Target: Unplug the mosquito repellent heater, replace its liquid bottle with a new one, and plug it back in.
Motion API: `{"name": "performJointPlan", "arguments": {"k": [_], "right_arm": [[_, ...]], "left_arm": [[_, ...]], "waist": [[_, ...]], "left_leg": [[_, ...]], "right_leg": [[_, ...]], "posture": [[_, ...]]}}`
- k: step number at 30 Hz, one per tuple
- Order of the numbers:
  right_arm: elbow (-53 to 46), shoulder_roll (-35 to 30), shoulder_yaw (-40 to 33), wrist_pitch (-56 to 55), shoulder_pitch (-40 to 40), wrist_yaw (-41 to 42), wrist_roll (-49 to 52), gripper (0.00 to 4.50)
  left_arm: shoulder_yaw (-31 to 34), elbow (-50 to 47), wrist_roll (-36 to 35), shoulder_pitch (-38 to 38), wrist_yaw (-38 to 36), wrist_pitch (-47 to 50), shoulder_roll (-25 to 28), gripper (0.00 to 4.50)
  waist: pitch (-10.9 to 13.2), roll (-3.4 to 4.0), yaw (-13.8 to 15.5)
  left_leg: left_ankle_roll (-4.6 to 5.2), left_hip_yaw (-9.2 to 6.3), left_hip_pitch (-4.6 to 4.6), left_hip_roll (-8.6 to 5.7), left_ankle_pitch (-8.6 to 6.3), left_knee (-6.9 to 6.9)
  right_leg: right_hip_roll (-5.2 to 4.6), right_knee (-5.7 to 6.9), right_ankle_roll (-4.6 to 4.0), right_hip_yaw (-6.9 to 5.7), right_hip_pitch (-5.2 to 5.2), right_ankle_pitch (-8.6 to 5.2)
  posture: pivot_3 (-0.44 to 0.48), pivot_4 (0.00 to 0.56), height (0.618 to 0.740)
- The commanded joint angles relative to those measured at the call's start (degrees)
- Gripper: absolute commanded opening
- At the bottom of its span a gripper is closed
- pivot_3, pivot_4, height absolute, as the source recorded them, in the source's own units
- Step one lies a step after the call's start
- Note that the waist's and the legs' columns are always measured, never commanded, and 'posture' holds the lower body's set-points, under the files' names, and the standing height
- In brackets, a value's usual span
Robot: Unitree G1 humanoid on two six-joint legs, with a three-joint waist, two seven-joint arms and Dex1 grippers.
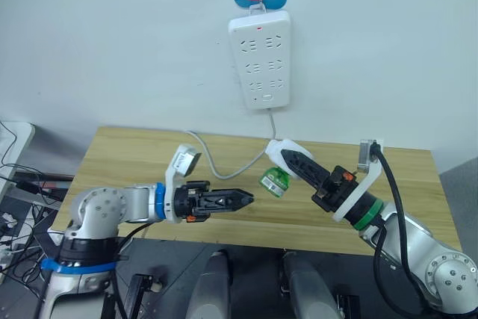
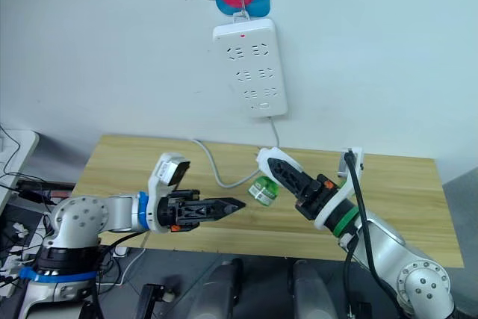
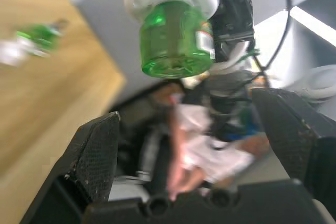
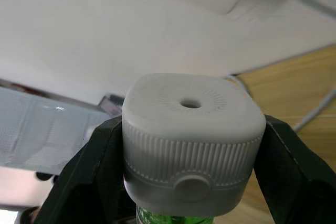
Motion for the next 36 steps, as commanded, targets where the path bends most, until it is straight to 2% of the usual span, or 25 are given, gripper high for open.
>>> {"name": "performJointPlan", "arguments": {"k": [1,3,4,6,7,11,18,24,28,36], "right_arm": [[-5.68,-5.3,-2.2,2.66,-0.95,-0.98,-7.24,3.05],[-6.7,-7.28,-1.79,3.56,-1.74,-1.25,-10.51,3.05],[-7.62,-8.32,-0.79,4.65,-2.95,-1.07,-13.21,3.05],[-9.07,-10.81,1.78,7.79,-5.87,-0.65,-21.97,3.05],[-9.33,-11.13,2.66,8.41,-6.96,0.0,-25.13,3.05],[-9.59,-9.43,3.7,7.98,-9.47,1.7,-35.17,3.05],[-11.0,-7.29,3.24,9.91,-5.66,4.45,-39.55,3.05],[-11.95,-4.04,0.39,11.28,-5.25,2.16,-39.63,3.05],[-12.34,-3.1,-0.99,12.4,-5.21,1.4,-39.76,3.05],[-12.17,-1.47,-2.22,13.85,-5.71,1.68,-40.43,3.05]], "left_arm": [[-0.18,-3.24,16.01,2.28,-4.4,-23.39,1.16,4.5],[-1.57,-1.97,22.7,2.57,-6.29,-33.34,0.58,4.5],[-2.6,0.72,27.54,1.12,-6.61,-41.27,-0.88,4.5],[-4.17,6.5,34.7,-2.26,-7.42,-53.76,-3.49,4.5],[-4.74,9.48,37.04,-4.02,-8.3,-58.38,-4.52,4.5],[-6.2,22.82,42.2,-12.9,-11.65,-70.22,-8.13,4.5],[-7.66,45.4,45.93,-29.35,-18.24,-79.47,-14.82,4.5],[-5.81,60.57,48.5,-38.99,-18.82,-86.32,-17.66,4.5],[-4.16,66.23,48.81,-42.56,-18.93,-88.05,-17.81,4.5],[-2.46,70.49,49.43,-44.89,-21.69,-87.71,-16.7,4.5]], "waist": [[-0.17,0.04,0.34],[-0.26,-0.02,0.72],[-0.31,-0.01,0.92],[-0.38,0.02,1.31],[-0.46,-0.05,1.45],[-0.78,-0.45,1.8],[-0.79,-0.57,1.5],[-0.79,-0.57,0.47],[-0.79,-0.57,-0.33],[-0.79,-0.57,-0.6]], "left_leg": [[0.0,0.02,0.0,-0.02,0.0,0.0],[-0.01,0.07,0.01,-0.05,0.0,-0.02],[-0.01,0.08,0.01,-0.03,0.0,-0.02],[0.0,0.1,0.01,-0.04,0.0,-0.03],[-0.01,0.13,0.01,-0.06,0.01,-0.02],[-0.01,0.08,-0.04,-0.1,0.01,-0.02],[0.05,0.1,-0.12,-0.26,-0.02,0.07],[0.08,0.09,-0.09,-0.18,-0.03,0.08],[0.08,0.06,-0.09,-0.16,-0.03,0.06],[0.07,0.06,-0.07,-0.14,-0.02,0.08]], "right_leg": [[-0.04,-0.01,0.0,0.02,-0.01,0.0],[-0.07,-0.05,-0.01,0.01,-0.02,0.0],[-0.06,-0.06,-0.02,0.02,-0.02,-0.01],[-0.05,-0.06,-0.03,0.0,-0.02,-0.01],[-0.04,-0.06,-0.03,-0.03,-0.04,-0.01],[0.01,-0.09,-0.05,-0.15,-0.02,0.0],[0.09,-0.07,0.01,-0.22,0.0,0.03],[0.22,0.02,0.0,-0.22,-0.01,0.04],[0.29,0.03,0.0,-0.25,-0.02,0.04],[0.3,0.06,0.0,-0.25,-0.02,0.04]], "posture": [[0.148,0.255,0.74],[0.148,0.255,0.74],[0.148,0.255,0.74],[0.148,0.255,0.74],[0.159,0.236,0.74],[0.146,0.237,0.74],[0.111,0.262,0.74],[0.073,0.266,0.74],[0.059,0.266,0.74],[0.062,0.268,0.74]]}}
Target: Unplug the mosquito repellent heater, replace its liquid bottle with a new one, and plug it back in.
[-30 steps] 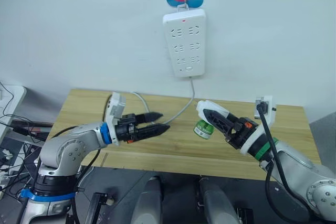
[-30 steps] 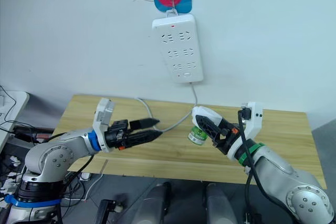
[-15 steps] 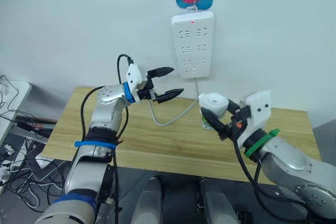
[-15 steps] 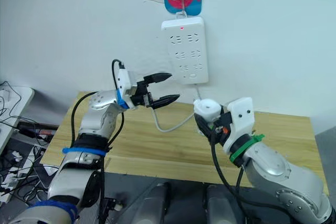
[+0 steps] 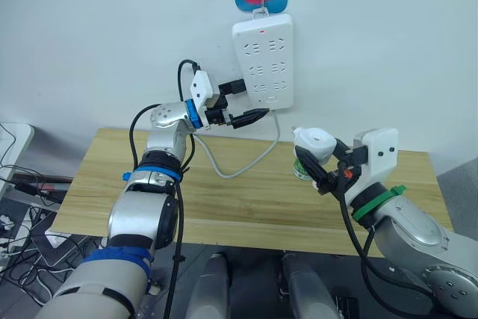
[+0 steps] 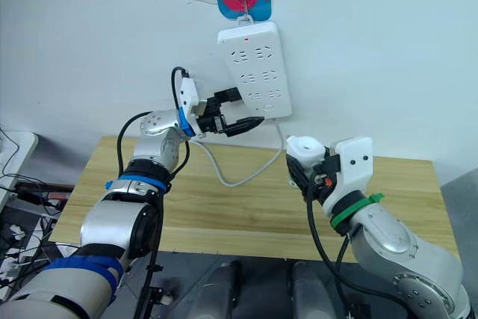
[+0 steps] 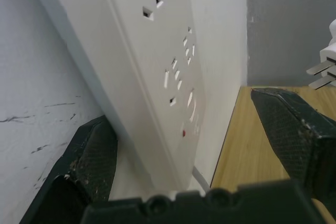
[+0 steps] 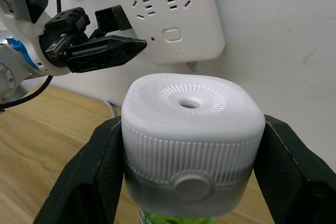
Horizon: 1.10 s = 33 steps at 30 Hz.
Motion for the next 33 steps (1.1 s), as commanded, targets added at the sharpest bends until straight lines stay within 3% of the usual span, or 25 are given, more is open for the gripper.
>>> {"name": "performJointPlan", "arguments": {"k": [1,5,8,16,22,33], "right_arm": [[-2.52,0.86,-1.62,-0.11,-1.07,0.47,-0.72,3.05],[-1.71,1.59,-1.53,0.56,-2.9,1.15,-1.62,3.05],[-1.32,2.23,-1.56,1.06,-3.59,1.42,-2.14,3.05],[-1.62,6.07,-0.39,3.07,-8.39,-1.5,-5.42,3.05],[0.17,11.36,3.66,5.43,-15.91,-2.96,-11.63,3.05],[4.67,17.37,5.98,6.75,-17.55,0.69,-19.63,3.05]], "left_arm": [[1.6,1.02,-0.3,-2.97,-1.62,0.3,-0.01,4.5],[2.45,1.74,-1.07,-4.88,-4.6,3.1,-0.87,4.5],[3.25,0.41,-1.83,-4.59,-5.8,7.12,-0.55,3.92],[4.4,-5.45,-2.26,-2.44,-5.99,14.63,1.28,1.33],[3.83,-9.6,-1.48,-0.62,-3.97,19.28,0.95,1.29],[3.39,-13.87,-1.72,0.66,-4.3,22.48,0.47,1.29]], "waist": [[0.0,0.0,0.0],[0.0,0.0,0.07],[0.0,0.0,-0.04],[0.0,0.0,-0.53],[0.0,0.0,-0.86],[0.0,0.01,-0.74]], "left_leg": [[0.0,0.0,0.0,0.0,0.0,0.0],[0.0,-0.01,-0.01,-0.01,0.0,0.01],[0.0,0.0,-0.01,-0.02,0.0,0.0],[-0.01,-0.02,0.01,0.06,0.01,0.01],[-0.02,-0.08,0.03,0.08,0.01,0.01],[-0.02,-0.06,0.02,0.04,0.02,0.02]], "right_leg": [[0.0,0.0,0.0,-0.01,0.0,0.0],[0.0,-0.01,0.0,-0.02,0.0,0.0],[0.01,-0.02,0.0,-0.02,0.0,0.0],[0.04,0.06,0.0,-0.01,-0.01,0.0],[0.04,0.13,0.0,-0.05,-0.02,-0.01],[0.01,0.16,-0.01,-0.04,-0.04,-0.01]], "posture": [[0.062,0.268,0.74],[0.065,0.266,0.74],[0.066,0.272,0.74],[0.073,0.283,0.74],[0.078,0.287,0.74],[0.089,0.281,0.74]]}}
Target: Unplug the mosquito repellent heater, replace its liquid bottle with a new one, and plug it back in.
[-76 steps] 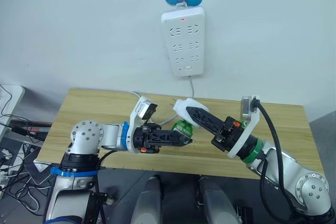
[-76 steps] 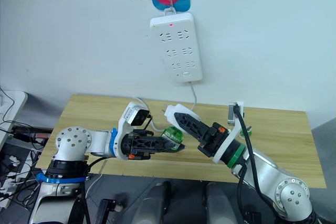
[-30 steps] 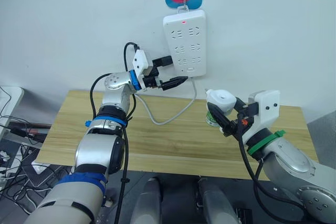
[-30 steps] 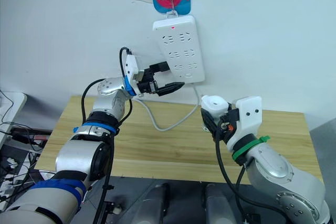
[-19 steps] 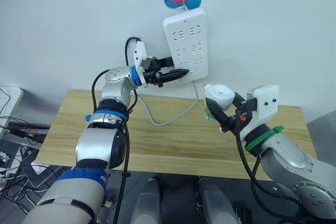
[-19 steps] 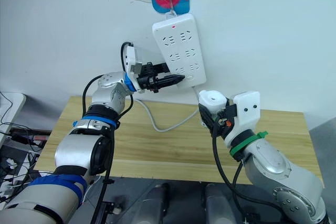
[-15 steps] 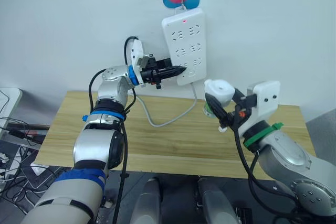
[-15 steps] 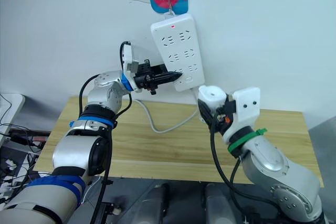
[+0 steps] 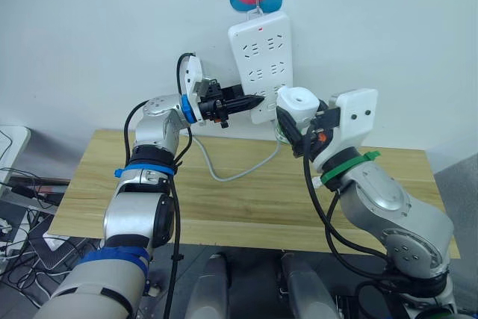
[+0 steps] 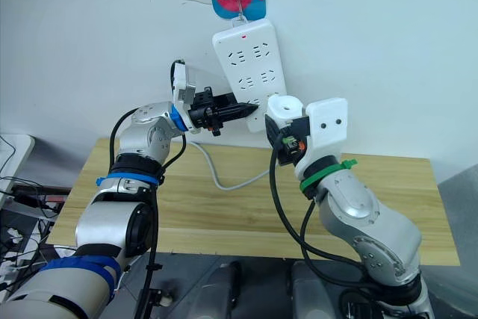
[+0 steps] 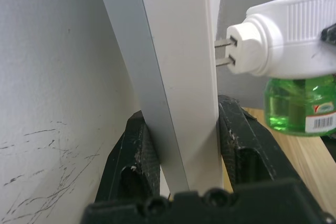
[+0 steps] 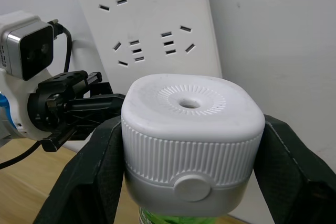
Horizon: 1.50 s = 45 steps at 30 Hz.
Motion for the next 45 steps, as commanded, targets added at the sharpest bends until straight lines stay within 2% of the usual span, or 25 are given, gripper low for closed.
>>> {"name": "performJointPlan", "arguments": {"k": [1,25,45], "right_arm": [[-1.23,1.51,-0.57,-0.4,0.26,1.08,-2.32,3.05],[-4.66,6.38,-1.98,5.63,3.56,5.86,-8.46,3.05],[-5.25,10.15,-3.69,7.39,-0.3,7.65,-11.18,3.05]], "left_arm": [[-0.1,-2.23,-1.11,0.1,0.23,0.69,-0.2,1.29],[-0.22,-5.02,-1.39,1.66,0.48,1.26,0.31,1.29],[-0.49,-6.41,-1.72,2.18,0.56,1.38,0.32,1.29]], "waist": [[0.0,0.0,0.03],[-0.02,0.02,0.06],[-0.07,0.03,0.63]], "left_leg": [[0.0,0.0,0.0,0.0,0.0,0.0],[0.0,0.01,0.01,0.03,0.0,-0.02],[-0.17,0.06,0.0,0.02,0.1,-0.02]], "right_leg": [[0.0,-0.01,0.0,0.0,0.0,0.0],[0.0,0.03,0.0,0.02,-0.04,0.0],[-0.01,0.1,-0.01,0.05,-0.11,0.0]], "posture": [[0.089,0.281,0.74],[0.111,0.252,0.74],[0.115,0.223,0.74]]}}
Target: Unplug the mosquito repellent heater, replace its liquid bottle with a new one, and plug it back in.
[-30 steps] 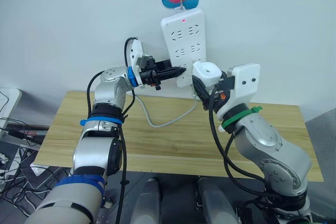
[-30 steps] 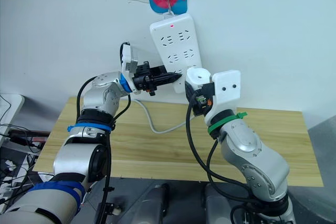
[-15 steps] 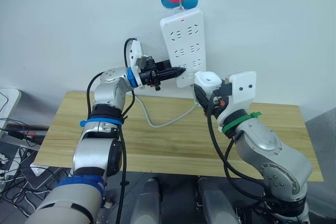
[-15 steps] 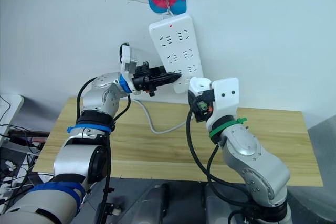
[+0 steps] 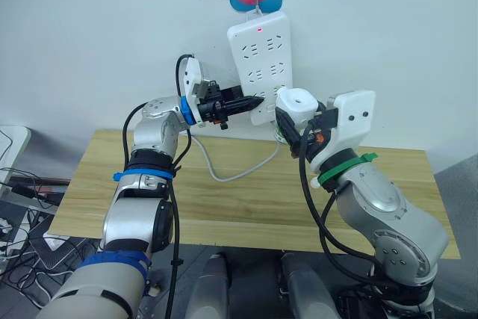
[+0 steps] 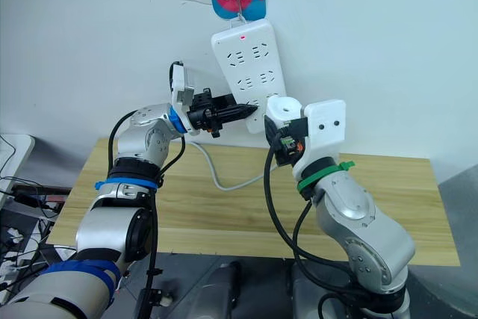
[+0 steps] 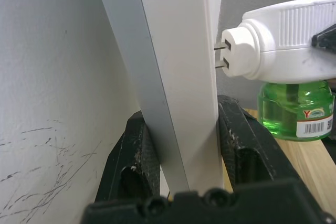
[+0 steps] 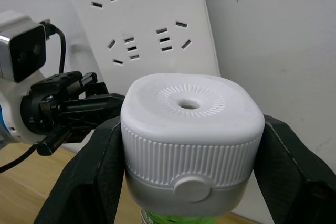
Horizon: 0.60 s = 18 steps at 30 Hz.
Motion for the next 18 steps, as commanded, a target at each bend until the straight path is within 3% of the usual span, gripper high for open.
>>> {"name": "performJointPlan", "arguments": {"k": [1,18], "right_arm": [[-2.0,0.59,-0.57,-0.16,-1.1,0.36,-1.02,3.05],[-1.83,2.11,-0.07,0.73,0.25,2.54,-2.7,3.05]], "left_arm": [[-0.36,-2.27,-0.84,-0.04,-0.07,-0.27,0.11,1.29],[-0.45,-2.07,-0.57,-0.23,0.3,-0.74,0.3,1.29]], "waist": [[0.0,0.0,0.04],[0.0,0.0,0.11]], "left_leg": [[-0.02,0.0,0.0,0.0,0.01,0.0],[-0.02,0.01,0.0,0.0,0.01,0.01]], "right_leg": [[0.0,0.0,0.0,0.0,0.0,0.0],[0.0,0.06,0.0,0.0,-0.02,0.0]], "posture": [[0.117,0.225,0.74],[0.125,0.233,0.74]]}}
